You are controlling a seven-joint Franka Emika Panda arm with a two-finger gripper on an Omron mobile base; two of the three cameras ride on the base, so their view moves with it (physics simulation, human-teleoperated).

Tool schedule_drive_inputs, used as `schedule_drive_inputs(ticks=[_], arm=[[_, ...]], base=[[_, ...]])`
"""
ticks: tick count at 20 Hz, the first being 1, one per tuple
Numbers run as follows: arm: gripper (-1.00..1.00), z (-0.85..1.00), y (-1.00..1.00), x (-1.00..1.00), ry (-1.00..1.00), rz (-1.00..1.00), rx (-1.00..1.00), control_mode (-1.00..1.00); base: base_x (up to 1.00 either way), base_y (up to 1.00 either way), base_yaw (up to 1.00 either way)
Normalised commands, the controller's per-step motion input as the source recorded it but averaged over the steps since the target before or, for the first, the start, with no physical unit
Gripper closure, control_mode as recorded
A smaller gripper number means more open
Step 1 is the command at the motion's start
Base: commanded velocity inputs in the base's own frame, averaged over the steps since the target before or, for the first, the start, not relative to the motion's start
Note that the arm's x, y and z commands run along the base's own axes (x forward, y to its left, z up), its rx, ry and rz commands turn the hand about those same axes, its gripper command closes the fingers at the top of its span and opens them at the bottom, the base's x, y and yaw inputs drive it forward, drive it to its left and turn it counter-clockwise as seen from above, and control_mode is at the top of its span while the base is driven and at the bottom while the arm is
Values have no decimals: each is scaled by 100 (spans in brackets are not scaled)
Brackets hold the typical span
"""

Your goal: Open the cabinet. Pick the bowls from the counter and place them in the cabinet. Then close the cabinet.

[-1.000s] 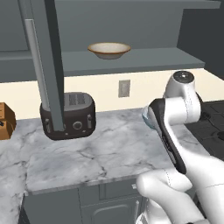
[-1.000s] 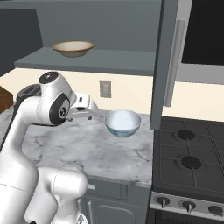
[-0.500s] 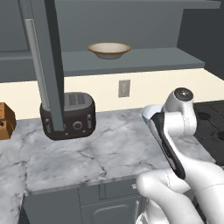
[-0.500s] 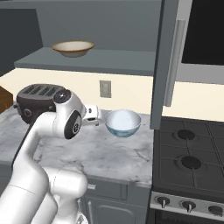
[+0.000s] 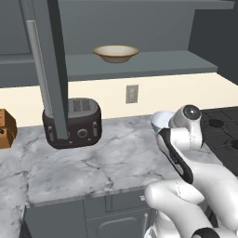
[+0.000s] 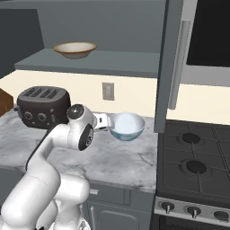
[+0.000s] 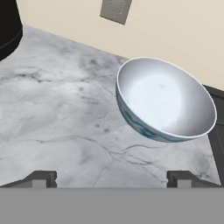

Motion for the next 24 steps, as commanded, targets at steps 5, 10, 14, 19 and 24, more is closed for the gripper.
schedule_drive_inputs(ticks=[5, 10, 14, 19, 24], arm=[[-100, 2, 0, 44, 8, 1, -3, -100], [-100, 6, -1, 29, 16, 0, -6, -100], [-100, 0, -5, 24, 13, 0, -3, -100], [-100, -21, -11, 31, 1, 0, 0, -100], [-100, -40, -8, 35, -1, 1, 0, -100]], base=[[0, 0, 0], [0, 0, 0], [0, 0, 0], [0, 0, 0], [0, 0, 0]])
